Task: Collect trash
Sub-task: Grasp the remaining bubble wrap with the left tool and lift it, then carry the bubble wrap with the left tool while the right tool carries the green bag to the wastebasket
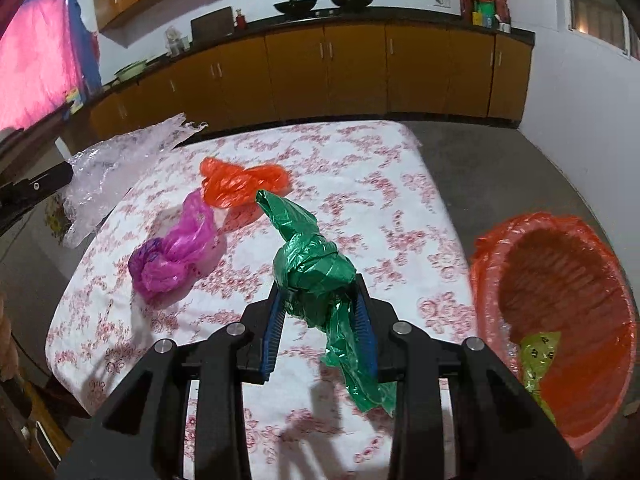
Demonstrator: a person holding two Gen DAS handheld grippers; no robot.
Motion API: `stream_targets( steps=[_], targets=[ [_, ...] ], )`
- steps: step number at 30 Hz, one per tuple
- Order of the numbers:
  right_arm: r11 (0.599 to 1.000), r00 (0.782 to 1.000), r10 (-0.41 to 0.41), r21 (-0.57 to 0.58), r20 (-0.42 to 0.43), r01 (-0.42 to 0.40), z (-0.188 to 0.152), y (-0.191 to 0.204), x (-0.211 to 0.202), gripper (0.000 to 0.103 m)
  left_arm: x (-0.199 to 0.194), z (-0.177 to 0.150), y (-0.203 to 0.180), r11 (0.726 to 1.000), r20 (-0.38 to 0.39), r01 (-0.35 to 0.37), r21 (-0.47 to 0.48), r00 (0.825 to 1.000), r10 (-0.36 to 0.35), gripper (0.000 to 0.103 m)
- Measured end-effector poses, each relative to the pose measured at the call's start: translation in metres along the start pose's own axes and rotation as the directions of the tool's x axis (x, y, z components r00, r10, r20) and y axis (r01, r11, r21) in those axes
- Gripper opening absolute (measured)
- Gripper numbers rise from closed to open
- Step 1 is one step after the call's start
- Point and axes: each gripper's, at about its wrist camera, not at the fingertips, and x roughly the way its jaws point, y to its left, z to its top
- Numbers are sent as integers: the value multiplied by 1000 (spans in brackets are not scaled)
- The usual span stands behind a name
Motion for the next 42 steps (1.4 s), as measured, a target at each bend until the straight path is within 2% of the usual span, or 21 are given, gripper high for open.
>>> stream_targets(
  steps=[11,21,30,42],
  targets=[
    [996,997,-58,63,42,55,6,-44,-28,34,-1,6,-59,991,4,118,67,993,-119,4],
    [979,984,-149,157,96,133,7,-102,-69,34,9,0,-117,966,-23,236,102,972,-235,4],
    [948,965,-232,251,119,197,-1,-153,-97,34,22,-11,-175,929,-62,346,128,938,-341,4],
    [917,952,-288,317,104,243,-15,-192,-108,34,45,-32,-249,868,-141,474,147,879,-456,4]
  ],
)
